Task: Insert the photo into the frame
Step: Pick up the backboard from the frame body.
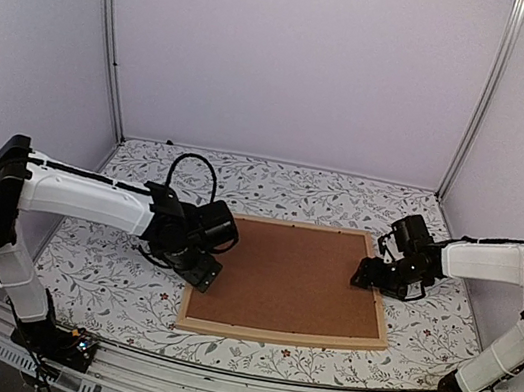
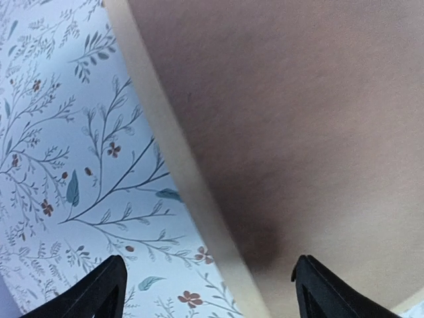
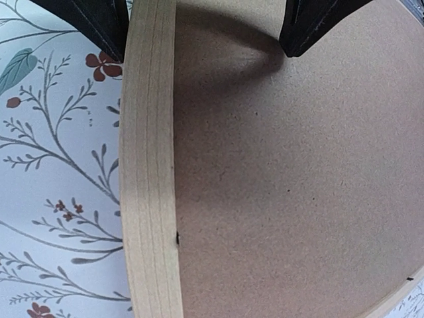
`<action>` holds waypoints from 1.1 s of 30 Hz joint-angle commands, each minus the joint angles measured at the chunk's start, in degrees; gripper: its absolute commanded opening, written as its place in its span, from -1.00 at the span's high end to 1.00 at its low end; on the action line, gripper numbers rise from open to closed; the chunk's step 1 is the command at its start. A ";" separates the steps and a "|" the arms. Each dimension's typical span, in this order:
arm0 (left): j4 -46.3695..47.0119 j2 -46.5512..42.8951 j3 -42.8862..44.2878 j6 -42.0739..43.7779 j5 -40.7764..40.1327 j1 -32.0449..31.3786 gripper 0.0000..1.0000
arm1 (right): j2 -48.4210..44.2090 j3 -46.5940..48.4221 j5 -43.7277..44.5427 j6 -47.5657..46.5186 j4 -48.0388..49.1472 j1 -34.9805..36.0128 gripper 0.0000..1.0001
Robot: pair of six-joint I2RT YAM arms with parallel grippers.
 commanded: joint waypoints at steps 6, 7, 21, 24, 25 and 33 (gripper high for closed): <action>14.00 -7.88 -4.16 3.15 15.34 11.04 -0.81 | 1.60 1.05 -5.03 0.29 -6.42 2.12 -0.64; 14.50 -7.72 -4.34 3.31 16.01 11.98 -0.81 | 1.52 1.09 -4.94 0.31 -6.52 2.07 -0.65; 18.09 -5.09 -8.38 5.68 20.44 21.40 -0.69 | 1.73 1.19 -3.93 0.12 -8.15 1.42 -0.65; 18.35 -4.14 -8.80 5.90 20.41 22.16 -0.68 | 2.12 1.34 -4.09 0.22 -8.15 1.39 -0.65; 18.63 -3.70 -8.81 6.04 20.43 22.25 -0.68 | 2.17 1.43 -4.10 0.31 -8.23 1.37 -0.65; 19.29 -0.51 -6.99 6.35 19.51 22.65 -0.68 | 2.53 2.07 -4.01 -0.03 -8.68 1.41 -0.65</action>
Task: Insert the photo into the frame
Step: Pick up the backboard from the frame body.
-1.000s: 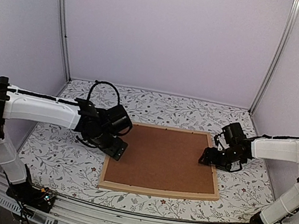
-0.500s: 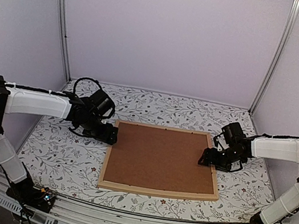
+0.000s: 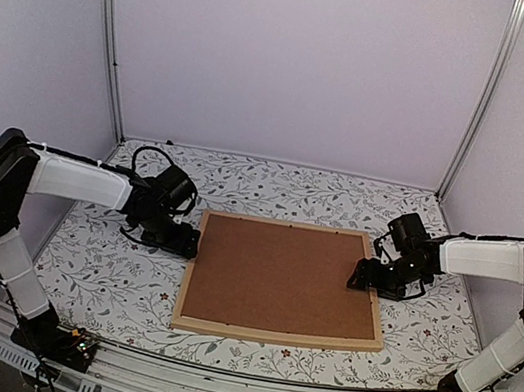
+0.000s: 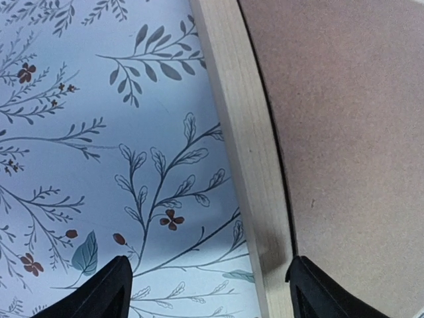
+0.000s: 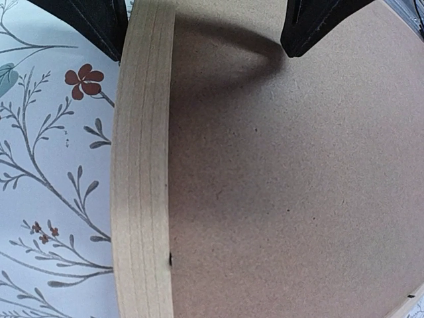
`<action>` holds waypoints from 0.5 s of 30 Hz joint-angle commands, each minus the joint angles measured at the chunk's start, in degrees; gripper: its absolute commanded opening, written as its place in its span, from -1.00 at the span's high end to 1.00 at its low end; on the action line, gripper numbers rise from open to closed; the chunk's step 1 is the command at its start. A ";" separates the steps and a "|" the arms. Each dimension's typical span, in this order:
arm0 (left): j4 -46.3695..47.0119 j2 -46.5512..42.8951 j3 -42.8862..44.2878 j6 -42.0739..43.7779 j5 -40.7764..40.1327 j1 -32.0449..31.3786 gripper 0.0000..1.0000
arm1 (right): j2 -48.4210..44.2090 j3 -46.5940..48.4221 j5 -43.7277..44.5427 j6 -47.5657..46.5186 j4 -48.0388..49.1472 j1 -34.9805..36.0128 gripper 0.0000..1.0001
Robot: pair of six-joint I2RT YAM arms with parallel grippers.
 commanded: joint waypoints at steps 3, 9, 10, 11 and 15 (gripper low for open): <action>1.08 3.21 2.38 1.08 -0.41 0.99 -0.68 | 1.87 -0.45 -2.07 0.05 -3.66 0.29 -0.65; 2.00 4.69 2.11 0.73 1.69 0.96 -0.66 | 1.87 -1.20 -2.58 0.09 -2.82 0.32 -0.65; 2.41 4.85 1.86 0.50 2.56 0.88 -0.66 | 1.88 -1.36 -2.83 0.14 -2.49 0.30 -0.65; 2.89 4.93 1.51 0.22 3.37 0.81 -0.65 | 2.01 -1.54 -3.15 0.31 -2.09 0.26 -0.65; 4.19 5.06 0.64 -1.19 5.11 -0.37 -0.63 | 2.90 -3.12 -5.26 1.42 0.39 0.46 -0.63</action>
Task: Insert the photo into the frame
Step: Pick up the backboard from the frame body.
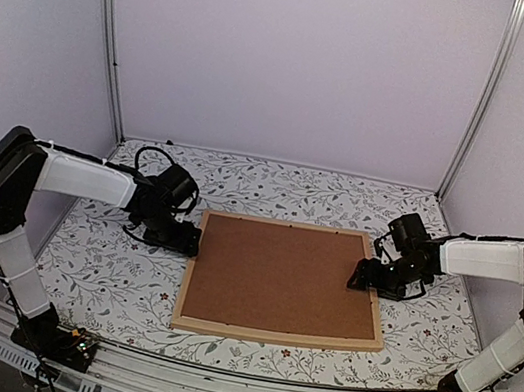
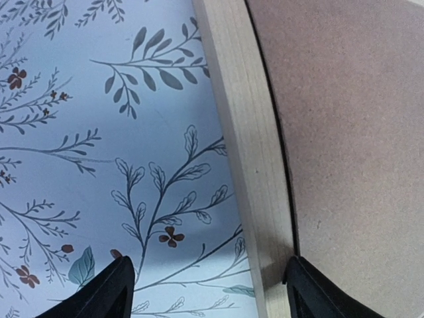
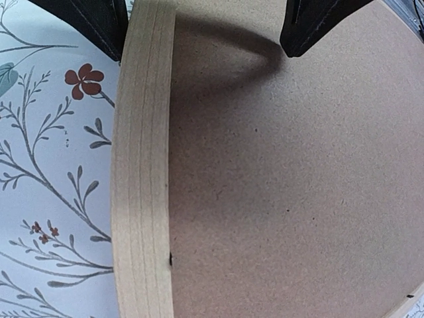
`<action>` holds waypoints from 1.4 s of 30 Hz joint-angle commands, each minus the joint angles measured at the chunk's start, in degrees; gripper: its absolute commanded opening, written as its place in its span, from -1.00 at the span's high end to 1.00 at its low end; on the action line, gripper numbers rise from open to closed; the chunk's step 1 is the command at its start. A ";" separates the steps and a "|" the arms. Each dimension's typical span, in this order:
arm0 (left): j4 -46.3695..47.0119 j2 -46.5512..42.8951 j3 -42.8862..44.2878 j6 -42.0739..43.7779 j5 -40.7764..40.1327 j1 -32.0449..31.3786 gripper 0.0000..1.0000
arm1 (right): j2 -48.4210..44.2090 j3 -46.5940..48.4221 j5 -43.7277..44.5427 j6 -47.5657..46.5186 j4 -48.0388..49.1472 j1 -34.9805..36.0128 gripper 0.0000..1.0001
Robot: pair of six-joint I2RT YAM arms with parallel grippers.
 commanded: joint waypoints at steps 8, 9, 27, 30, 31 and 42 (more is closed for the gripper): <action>3.46 5.61 1.23 -3.23 1.83 -7.39 -0.63 | 6.26 -3.36 -7.07 3.63 3.30 2.71 -0.61; 3.41 5.99 1.56 -3.48 1.67 -8.33 -0.62 | 6.61 -3.35 -7.20 3.76 3.52 2.94 -0.61; -3.37 15.71 7.59 -3.19 -7.43 -18.09 -0.62 | 9.81 -1.78 -7.91 6.14 4.10 6.09 -0.57; -5.19 16.92 8.55 -3.29 -9.79 -19.46 -0.63 | 9.62 -1.55 -7.70 6.03 3.93 6.05 -0.57; -5.71 16.92 8.69 -3.48 -10.69 -19.57 -0.64 | 9.54 -1.46 -7.69 6.03 3.81 6.09 -0.57; -5.69 8.42 10.41 -3.15 -14.50 -15.88 -0.73 | 7.02 2.14 -4.12 4.29 -0.65 5.94 -0.60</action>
